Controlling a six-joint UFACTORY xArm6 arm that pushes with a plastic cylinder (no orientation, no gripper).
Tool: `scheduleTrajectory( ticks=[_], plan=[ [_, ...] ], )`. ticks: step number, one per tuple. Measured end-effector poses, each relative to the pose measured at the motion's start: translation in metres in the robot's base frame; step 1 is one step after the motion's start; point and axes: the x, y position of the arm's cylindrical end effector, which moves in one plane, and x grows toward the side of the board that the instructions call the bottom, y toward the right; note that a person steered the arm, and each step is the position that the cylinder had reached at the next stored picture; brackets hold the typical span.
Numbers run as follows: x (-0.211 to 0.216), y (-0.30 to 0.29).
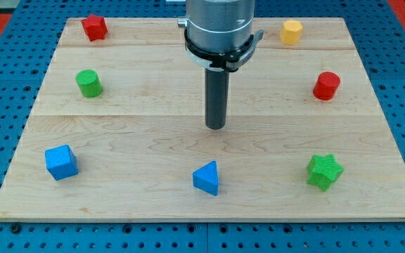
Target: Place the green circle below the yellow heart
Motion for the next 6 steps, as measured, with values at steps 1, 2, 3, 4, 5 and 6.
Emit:
scheduleTrajectory(
  ticks=[1,2,3,4,5,6],
  plan=[
    [-0.002,0.039],
    [-0.002,0.124],
    [-0.013,0.076],
    [-0.041,0.043],
    [-0.051,0.029],
    [-0.033,-0.020]
  ],
)
